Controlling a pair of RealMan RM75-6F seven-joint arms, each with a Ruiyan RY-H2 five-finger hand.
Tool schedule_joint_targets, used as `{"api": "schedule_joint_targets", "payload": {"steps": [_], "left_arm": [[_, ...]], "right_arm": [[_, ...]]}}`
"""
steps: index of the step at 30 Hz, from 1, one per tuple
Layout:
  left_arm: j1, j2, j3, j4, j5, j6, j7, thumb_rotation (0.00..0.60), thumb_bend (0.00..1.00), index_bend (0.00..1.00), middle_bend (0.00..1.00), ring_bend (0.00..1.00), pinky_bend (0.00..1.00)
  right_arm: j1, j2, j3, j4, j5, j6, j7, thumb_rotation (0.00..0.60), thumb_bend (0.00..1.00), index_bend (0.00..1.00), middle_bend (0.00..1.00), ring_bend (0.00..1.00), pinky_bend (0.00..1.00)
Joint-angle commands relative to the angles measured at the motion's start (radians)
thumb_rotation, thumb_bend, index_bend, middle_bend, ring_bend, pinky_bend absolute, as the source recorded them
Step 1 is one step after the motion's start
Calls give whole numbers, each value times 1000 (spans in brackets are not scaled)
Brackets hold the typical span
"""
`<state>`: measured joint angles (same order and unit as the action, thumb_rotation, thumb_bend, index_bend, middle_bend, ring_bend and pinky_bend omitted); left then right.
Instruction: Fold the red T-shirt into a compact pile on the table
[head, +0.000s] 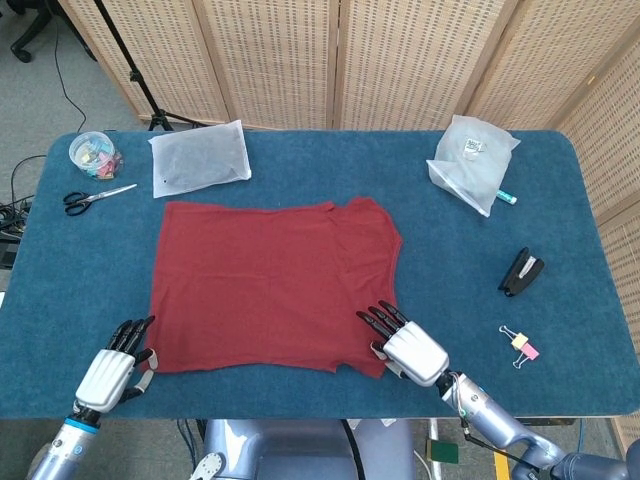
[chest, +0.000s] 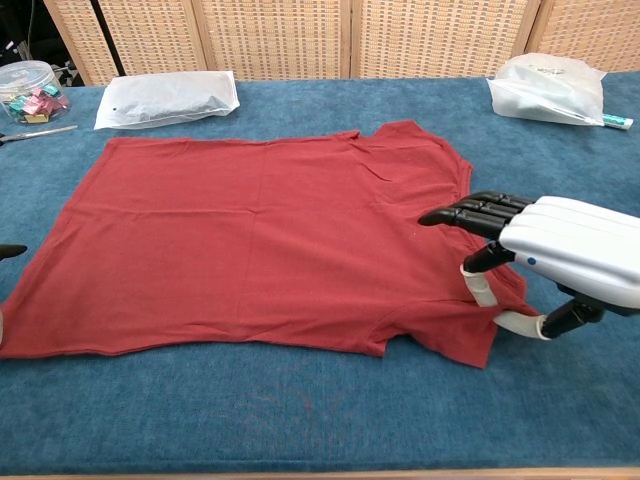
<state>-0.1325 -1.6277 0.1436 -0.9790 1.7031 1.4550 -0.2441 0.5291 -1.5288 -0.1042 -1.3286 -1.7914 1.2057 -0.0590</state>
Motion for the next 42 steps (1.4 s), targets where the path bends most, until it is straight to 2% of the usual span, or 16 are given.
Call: {"api": "schedule_joint_targets", "payload": {"steps": [1,10,21,28,42], "left_arm": [[2,11,10,-9,15,16,-4,600,550,722,0,0,0],[24,64,58,-36,88,106,5,600,547,728,0,0,0],[61,142,134,-41,175,196,-4,600,553,730,0,0,0],[78,158,161,-19,203,217,-11,600,562,731,0,0,0],[107,171,200,16,255,267,-38,600,568,731,0,0,0]], "right_arm": [[3,11,-9,-9,-15,10,18,600,569,653,63,0,0],[11,69,-58,-53,-92,51,81,600,569,664,72,0,0],[-6,126,-151,-81,-208,126,151,600,569,664,81,0,0],[-22,147,-205,-96,-295,174,142,600,569,666,81,0,0],[-38,169,-258,-105,-382,201,127,600,569,669,81,0,0]]}}
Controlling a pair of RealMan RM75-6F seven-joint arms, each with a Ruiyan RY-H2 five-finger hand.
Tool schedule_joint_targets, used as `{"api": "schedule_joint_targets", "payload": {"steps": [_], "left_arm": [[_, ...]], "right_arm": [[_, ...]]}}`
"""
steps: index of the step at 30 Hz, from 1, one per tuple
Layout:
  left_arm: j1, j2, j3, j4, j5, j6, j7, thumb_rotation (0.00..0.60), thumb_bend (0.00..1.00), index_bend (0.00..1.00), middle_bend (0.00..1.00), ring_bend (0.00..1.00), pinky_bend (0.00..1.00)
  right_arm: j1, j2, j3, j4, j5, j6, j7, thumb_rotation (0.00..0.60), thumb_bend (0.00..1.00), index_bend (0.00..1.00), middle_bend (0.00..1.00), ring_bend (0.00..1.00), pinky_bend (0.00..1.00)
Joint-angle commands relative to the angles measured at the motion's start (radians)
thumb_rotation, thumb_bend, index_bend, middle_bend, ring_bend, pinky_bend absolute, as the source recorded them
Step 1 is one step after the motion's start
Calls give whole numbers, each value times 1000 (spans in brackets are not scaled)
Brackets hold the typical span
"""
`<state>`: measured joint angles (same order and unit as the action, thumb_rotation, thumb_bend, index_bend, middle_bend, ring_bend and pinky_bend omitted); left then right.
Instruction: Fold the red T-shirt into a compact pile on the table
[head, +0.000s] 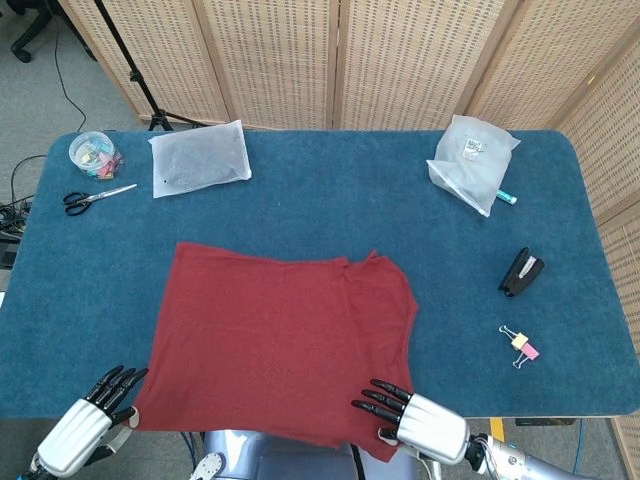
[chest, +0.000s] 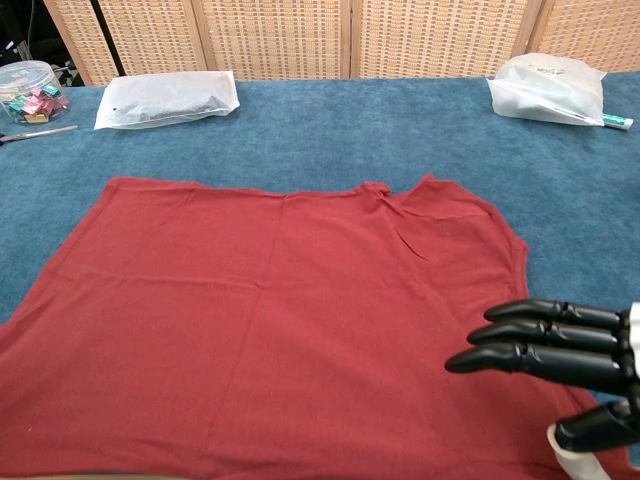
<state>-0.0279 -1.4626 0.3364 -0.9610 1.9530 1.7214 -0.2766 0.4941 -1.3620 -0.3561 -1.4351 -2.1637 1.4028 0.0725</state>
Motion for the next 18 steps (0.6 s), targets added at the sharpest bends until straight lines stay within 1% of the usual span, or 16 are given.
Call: {"api": "schedule_joint_targets", "payload": {"steps": [1,11,13,18], "left_arm": [[3,10,12,-5,9,0,-8,600,569,731,0,0,0],[22,32,36,-10,42,22,18,600,572,731,0,0,0],[28,37,49,-15,51,18,23,600,576,731,0,0,0],[30,42,42,-33,52,19,44,600,581,732,0,0,0]], "right_arm": [[-5,3,-9,2,-15,6,-7,600,569,669,81,0,0],[-18,15,-43,6,-58,26,3,600,569,671,84,0,0],[-23,21,-55,11,-72,34,-1,600,569,671,84,0,0],[-30,26,-52,17,-76,49,-1,600,569,671,84,0,0]]}}
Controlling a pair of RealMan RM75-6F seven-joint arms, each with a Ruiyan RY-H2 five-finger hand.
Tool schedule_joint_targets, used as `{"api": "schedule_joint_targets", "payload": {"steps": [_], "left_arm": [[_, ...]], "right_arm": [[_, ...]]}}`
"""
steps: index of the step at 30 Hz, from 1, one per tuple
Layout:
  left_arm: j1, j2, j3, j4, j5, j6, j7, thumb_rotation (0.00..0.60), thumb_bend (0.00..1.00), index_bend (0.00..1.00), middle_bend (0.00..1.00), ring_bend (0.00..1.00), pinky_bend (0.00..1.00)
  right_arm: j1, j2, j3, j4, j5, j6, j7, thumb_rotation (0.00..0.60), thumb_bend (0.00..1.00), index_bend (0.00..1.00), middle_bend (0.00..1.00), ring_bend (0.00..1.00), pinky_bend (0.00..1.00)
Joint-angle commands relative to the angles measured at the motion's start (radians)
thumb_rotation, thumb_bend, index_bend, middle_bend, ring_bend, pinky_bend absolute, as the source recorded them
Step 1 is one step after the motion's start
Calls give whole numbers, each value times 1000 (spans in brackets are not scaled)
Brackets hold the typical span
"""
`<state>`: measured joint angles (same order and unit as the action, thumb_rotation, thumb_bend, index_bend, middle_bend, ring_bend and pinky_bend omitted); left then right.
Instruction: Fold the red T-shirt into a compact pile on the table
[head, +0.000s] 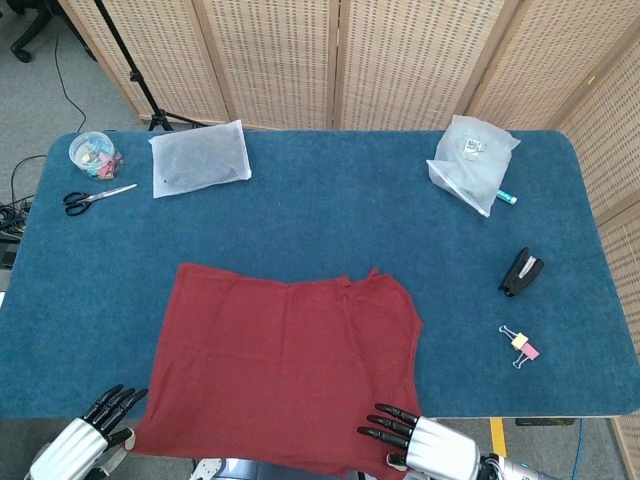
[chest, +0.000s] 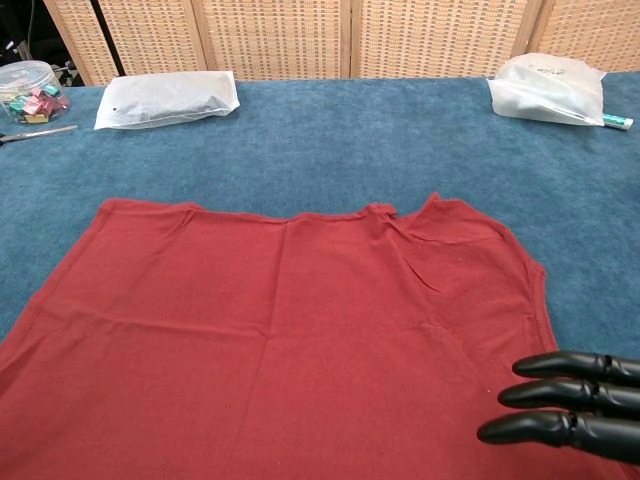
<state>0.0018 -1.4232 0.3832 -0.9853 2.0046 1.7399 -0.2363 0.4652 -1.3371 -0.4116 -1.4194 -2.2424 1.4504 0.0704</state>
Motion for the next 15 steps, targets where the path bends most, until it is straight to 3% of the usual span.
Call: {"api": "schedule_joint_targets", "payload": {"steps": [1,8,15], "left_arm": [[-2,3,-12,-16,-3,2,4,600,581,732,0,0,0],[-39,17,-79,-107,-43,-4,2,600,580,733,0,0,0],[-145,109,-206,-368,-149,-140,136,600,581,737,0,0,0]], "right_arm": [[-1,2,9,2,9,1,4,600,569,671,84,0,0],[13,21,61,-12,69,5,39,600,569,671,84,0,0],[68,80,187,-96,247,-55,121,600,569,672,84,0,0]]}}
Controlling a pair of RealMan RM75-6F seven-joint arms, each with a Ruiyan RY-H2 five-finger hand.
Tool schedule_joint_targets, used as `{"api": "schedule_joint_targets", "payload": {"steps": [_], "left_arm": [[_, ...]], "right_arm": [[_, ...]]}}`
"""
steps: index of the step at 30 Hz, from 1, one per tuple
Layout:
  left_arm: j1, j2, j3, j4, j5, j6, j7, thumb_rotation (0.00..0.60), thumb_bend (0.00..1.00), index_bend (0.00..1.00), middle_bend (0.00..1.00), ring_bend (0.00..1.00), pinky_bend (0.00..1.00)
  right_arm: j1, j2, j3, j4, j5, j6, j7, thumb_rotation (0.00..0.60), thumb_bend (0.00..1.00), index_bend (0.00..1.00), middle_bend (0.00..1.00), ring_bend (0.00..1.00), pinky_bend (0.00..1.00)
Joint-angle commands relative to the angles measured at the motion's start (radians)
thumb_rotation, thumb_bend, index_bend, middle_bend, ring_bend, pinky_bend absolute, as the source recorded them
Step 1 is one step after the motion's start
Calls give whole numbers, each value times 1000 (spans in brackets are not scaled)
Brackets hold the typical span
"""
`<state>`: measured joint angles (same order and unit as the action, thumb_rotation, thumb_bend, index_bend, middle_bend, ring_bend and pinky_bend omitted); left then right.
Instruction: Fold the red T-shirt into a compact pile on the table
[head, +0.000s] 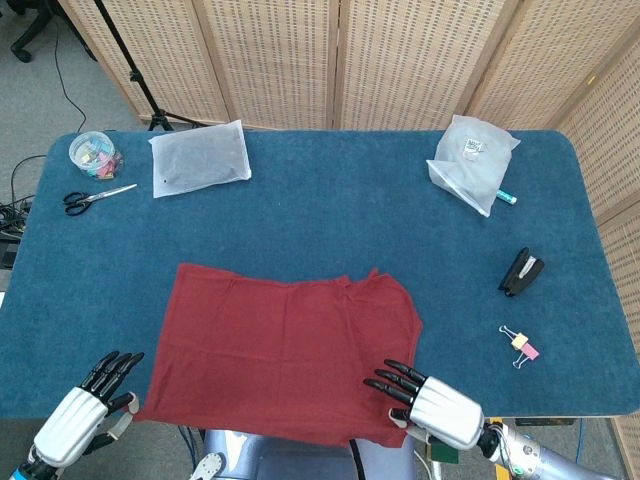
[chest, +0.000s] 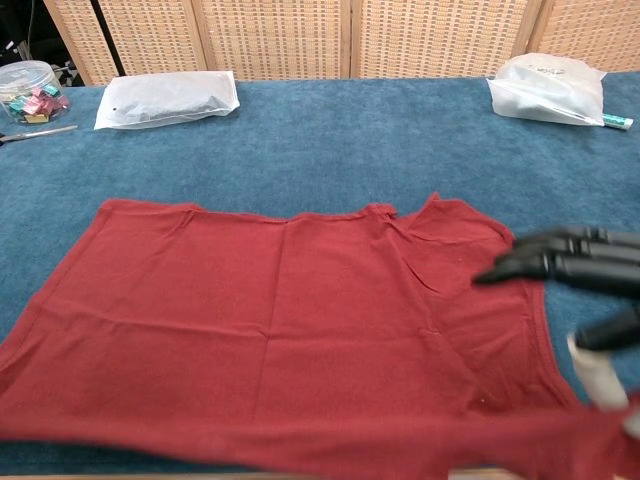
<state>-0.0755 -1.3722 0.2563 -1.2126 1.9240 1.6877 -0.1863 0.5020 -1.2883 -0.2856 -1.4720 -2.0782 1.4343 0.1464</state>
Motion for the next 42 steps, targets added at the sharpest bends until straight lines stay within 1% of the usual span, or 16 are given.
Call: {"api": "schedule_joint_targets", "payload": {"steps": [1,3,6,10,14,23,29,38,42], "left_arm": [[-81,68,-93,-167,-82,-111,105,600,581,737,0,0,0],[-114,86,-133,-216,-119,-159,153,600,582,737,0,0,0],[-154,93,-186,-252,-169,-220,218,600,582,738,0,0,0],[-198,87,-235,-265,-228,-293,267,600,582,738,0,0,0],[-238,63,-285,-243,-303,-364,314,600,582,738,0,0,0],[-298,26,-346,-187,-399,-451,345,600,583,738,0,0,0],[-363,-25,-387,-121,-470,-541,351,600,584,738,0,0,0],[-427,-101,-423,-24,-548,-613,379,600,586,738,0,0,0],[-446,-127,-433,11,-584,-637,396,600,587,738,0,0,0]], "right_arm": [[38,36,73,-50,103,-52,55,600,569,672,84,0,0],[52,44,107,-59,161,-82,82,600,569,671,84,0,0],[70,44,152,-54,236,-129,109,600,569,671,84,0,0],[90,28,192,-26,311,-193,126,600,569,671,84,0,0],[112,-3,234,13,384,-262,122,600,569,671,84,0,0],[170,-70,322,67,523,-399,94,600,569,672,84,0,0],[223,-125,386,127,640,-512,30,600,569,672,84,0,0],[272,-199,438,238,764,-618,-29,600,569,672,84,0,0],[286,-216,449,270,786,-639,-41,600,569,672,84,0,0]]}}
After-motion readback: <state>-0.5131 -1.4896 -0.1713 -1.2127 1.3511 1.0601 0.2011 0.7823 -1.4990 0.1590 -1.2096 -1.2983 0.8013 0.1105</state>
